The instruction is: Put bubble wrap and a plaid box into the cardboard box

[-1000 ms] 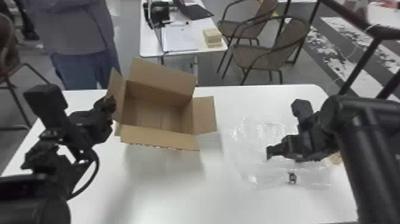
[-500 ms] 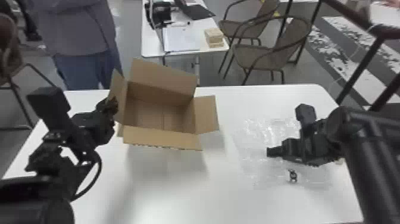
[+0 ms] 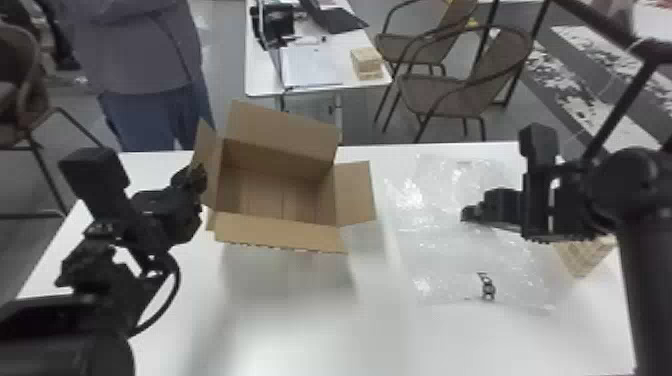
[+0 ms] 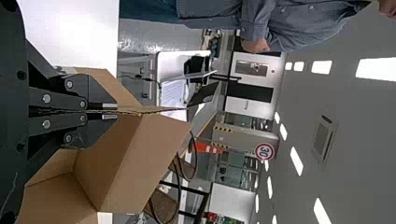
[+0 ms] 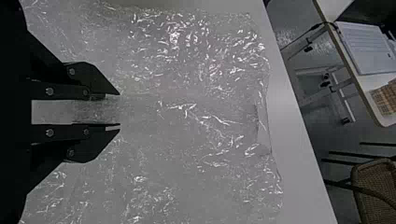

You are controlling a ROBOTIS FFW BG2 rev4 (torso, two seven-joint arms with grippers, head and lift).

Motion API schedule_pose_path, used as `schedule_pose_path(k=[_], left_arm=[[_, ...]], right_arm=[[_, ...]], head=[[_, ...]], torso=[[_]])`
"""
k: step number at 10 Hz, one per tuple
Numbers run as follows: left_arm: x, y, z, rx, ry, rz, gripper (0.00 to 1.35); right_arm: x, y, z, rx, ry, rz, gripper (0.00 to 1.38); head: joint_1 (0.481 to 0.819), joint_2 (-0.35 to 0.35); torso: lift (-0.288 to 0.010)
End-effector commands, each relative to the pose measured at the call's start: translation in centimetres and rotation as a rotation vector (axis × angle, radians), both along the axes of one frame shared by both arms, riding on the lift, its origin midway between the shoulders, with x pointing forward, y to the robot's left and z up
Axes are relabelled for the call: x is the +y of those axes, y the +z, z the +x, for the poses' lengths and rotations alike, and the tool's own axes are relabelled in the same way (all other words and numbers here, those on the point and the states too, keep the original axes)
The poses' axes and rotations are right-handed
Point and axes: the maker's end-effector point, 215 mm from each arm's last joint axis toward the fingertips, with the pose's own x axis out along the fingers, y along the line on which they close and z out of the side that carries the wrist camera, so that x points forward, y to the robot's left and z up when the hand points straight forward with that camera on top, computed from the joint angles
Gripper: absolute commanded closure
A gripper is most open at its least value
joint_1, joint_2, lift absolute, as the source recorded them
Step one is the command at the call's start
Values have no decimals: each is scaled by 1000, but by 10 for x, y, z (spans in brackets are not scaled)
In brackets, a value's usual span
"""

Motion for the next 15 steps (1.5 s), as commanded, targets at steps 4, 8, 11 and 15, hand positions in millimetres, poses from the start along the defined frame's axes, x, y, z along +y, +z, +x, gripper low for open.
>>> schedule_pose_path(k=[4,8,11,15], left_arm=[[0,1,0,-3,2,-3,1220],[-2,2,0,-6,0,-2,1220],[-3,3,1,-7,-2,-2,1220],[-3,4,1,-10,-3,-2,1220]], right_arm=[[66,117,7,-248,119,127,1004],[127,189,-11,-378,261,250,1004],[201,180,-19,-342,392,394,1004],[264,133,-16,-269,510,501,1004]], head=[[682,38],[627,95],[609,148],[626,243]], torso=[[-105],[-105],[-105],[-105]])
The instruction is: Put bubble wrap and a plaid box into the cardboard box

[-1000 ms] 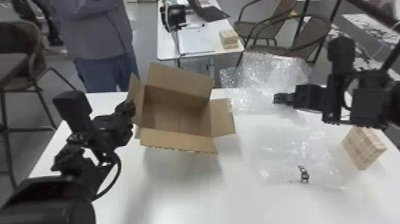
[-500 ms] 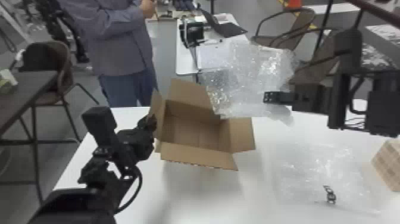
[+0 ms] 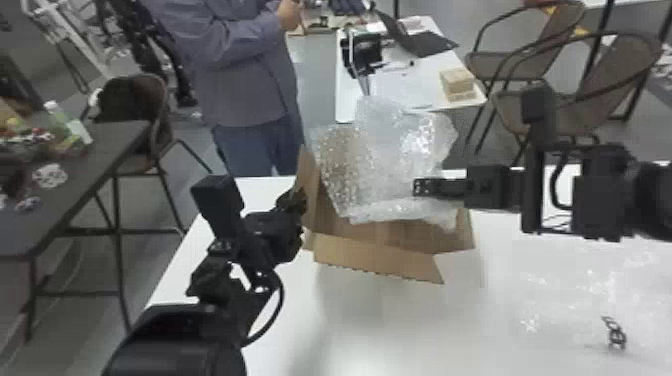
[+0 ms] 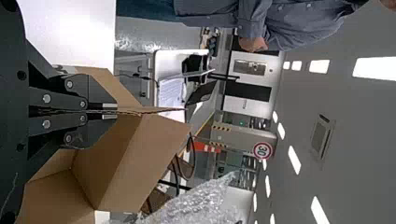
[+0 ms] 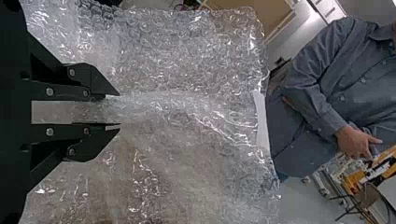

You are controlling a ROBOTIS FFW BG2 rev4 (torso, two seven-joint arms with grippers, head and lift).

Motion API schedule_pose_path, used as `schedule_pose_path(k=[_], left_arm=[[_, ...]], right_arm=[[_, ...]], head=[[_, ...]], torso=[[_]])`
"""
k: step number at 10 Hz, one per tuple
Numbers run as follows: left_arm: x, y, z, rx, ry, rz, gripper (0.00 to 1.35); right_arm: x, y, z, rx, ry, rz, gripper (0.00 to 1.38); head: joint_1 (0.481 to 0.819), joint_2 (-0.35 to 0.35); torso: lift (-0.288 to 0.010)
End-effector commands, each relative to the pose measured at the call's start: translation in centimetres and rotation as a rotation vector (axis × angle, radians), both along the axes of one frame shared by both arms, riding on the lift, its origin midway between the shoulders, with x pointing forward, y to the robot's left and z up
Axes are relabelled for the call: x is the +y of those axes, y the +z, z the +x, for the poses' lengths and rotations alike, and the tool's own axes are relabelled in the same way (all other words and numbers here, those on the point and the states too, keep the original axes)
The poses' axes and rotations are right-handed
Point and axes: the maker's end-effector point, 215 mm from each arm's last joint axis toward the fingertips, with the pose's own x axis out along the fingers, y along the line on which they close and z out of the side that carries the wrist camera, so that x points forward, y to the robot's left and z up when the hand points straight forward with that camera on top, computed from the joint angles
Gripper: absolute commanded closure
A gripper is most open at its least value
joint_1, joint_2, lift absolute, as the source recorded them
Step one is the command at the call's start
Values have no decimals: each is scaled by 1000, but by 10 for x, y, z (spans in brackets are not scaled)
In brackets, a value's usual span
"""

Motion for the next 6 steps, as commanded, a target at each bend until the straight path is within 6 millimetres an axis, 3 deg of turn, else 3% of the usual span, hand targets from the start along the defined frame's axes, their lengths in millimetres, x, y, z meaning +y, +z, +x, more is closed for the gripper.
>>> schedule_pose_path(k=[1,6], left_arm=[[-1,-1,0,1,-2,0,1220],[-2,1,0,-7,-4,-2,1220]], right_arm=[[15,-30,6,26,25,-12,1004],[23,-86,27,69,16,-25,1004]], head=[[628,251],[660,274]], torso=[[-105],[-105]])
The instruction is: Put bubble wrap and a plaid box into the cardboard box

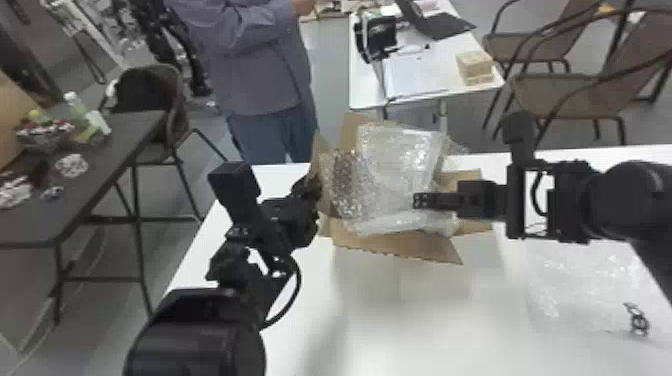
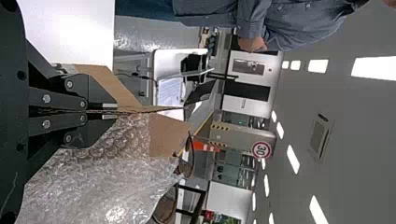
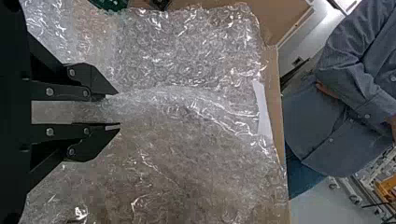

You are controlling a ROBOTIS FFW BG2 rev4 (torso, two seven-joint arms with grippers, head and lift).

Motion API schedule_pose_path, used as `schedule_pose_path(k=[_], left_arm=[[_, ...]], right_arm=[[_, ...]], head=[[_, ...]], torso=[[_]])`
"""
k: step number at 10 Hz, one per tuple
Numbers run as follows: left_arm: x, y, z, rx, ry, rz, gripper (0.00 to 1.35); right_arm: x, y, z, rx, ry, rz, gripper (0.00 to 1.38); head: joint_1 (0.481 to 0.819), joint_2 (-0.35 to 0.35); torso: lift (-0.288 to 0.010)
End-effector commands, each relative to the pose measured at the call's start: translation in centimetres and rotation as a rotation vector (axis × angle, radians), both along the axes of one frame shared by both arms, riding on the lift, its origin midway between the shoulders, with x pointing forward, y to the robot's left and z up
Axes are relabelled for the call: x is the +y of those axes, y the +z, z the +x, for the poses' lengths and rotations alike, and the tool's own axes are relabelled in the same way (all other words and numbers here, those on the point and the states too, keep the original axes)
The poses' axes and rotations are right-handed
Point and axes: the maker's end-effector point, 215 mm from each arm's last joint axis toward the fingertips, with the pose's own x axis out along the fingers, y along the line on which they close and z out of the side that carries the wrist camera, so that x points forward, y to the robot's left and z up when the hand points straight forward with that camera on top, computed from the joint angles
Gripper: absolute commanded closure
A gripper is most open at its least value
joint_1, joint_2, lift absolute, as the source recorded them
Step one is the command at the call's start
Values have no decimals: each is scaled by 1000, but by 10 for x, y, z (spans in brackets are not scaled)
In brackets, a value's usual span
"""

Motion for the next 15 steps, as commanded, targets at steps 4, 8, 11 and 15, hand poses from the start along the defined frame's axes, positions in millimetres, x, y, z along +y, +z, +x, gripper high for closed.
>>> schedule_pose_path(k=[4,8,11,15], left_arm=[[-6,2,4,-7,-13,0,1220],[-10,3,6,-10,-22,-3,1220],[-6,-2,2,-3,-13,-7,1220],[-5,0,2,-11,-10,-9,1220]], right_arm=[[12,-29,20,22,1,50,1006],[15,-41,16,50,26,92,481],[9,6,11,-22,-48,76,168],[-31,65,-2,-160,-108,23,269]], head=[[665,274],[674,269],[669,271],[643,268]], torso=[[-105],[-105],[-105],[-105]])
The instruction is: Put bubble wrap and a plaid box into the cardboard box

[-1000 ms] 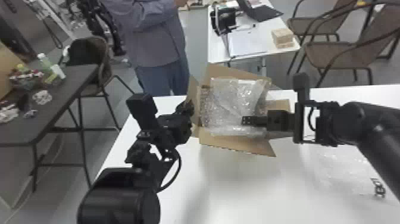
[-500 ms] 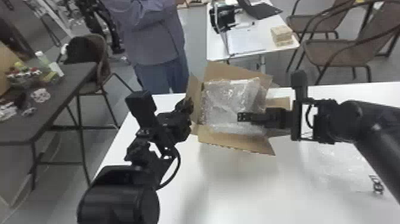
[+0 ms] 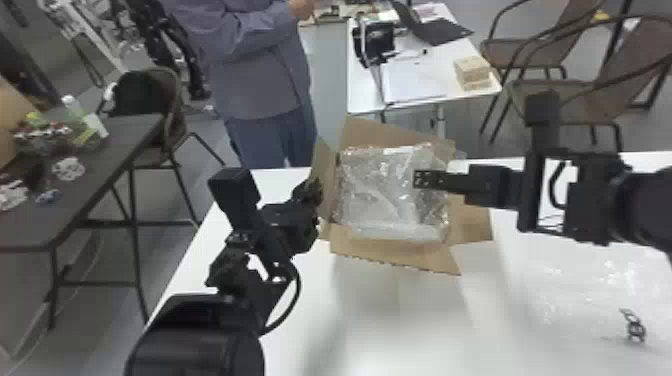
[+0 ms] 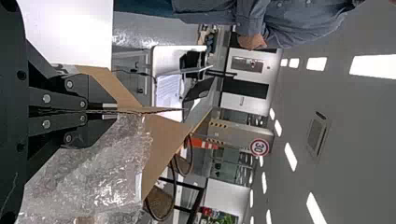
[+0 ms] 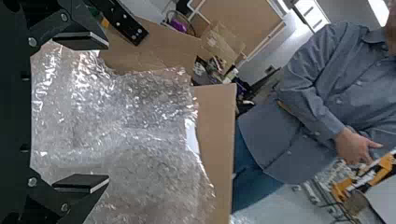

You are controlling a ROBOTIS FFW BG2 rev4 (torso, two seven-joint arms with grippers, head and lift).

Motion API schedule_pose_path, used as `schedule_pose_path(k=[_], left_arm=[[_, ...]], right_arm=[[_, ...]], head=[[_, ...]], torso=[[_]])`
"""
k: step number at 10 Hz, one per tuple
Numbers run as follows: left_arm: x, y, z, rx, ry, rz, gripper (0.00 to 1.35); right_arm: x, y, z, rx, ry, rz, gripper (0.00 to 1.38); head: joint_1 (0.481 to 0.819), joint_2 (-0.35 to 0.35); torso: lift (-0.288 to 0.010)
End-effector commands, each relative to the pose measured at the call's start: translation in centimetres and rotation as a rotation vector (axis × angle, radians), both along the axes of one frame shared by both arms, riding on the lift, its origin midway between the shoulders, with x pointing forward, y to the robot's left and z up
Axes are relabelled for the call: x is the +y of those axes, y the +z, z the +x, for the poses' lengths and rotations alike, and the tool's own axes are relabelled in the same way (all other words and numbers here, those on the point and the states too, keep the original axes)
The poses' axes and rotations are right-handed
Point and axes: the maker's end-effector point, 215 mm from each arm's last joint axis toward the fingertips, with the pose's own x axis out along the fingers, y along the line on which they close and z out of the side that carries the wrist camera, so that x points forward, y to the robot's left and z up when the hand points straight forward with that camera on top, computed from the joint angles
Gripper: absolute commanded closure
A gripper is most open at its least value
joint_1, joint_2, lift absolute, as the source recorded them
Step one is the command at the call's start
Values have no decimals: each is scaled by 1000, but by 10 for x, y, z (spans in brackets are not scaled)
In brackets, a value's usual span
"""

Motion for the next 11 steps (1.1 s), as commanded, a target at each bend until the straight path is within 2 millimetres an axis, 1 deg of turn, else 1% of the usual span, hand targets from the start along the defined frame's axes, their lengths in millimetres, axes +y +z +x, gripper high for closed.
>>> schedule_pose_path(k=[1,2,3,4,5,6,7,8,9,10,11], left_arm=[[0,1,0,-2,2,-4,1220],[1,-1,-1,-2,7,-8,1220],[4,-1,-2,-3,16,-12,1220],[6,-1,-4,-5,17,-14,1220],[7,-3,-5,-2,19,-18,1220],[11,-5,-7,0,26,-21,1220],[12,-5,-9,0,29,-21,1220],[14,-5,-10,1,31,-22,1220],[16,-6,-11,3,35,-22,1220],[19,-6,-13,3,40,-22,1220],[22,-8,-15,8,47,-21,1220]], right_arm=[[-44,14,8,-108,-127,-4,275],[-80,12,11,-180,-226,-20,280],[-115,4,5,-238,-302,-64,275],[-145,-5,-6,-294,-368,-82,279],[-178,-11,-17,-369,-449,-136,280],[-207,-11,-28,-447,-552,-207,282],[-230,-5,-40,-537,-656,-269,282],[-256,-7,-53,-587,-764,-328,282],[-282,-18,-70,-588,-859,-360,282],[-312,-24,-89,-605,-945,-413,280],[-335,-37,-107,-592,-1007,-451,282]], head=[[635,258],[629,232],[628,201],[634,166],[646,138],[653,121],[667,85],[674,56],[682,30],[688,16],[695,-16]], torso=[[-105],[-105],[-105],[-105],[-105],[-105],[-105],[-105],[-105],[-105],[-105]])
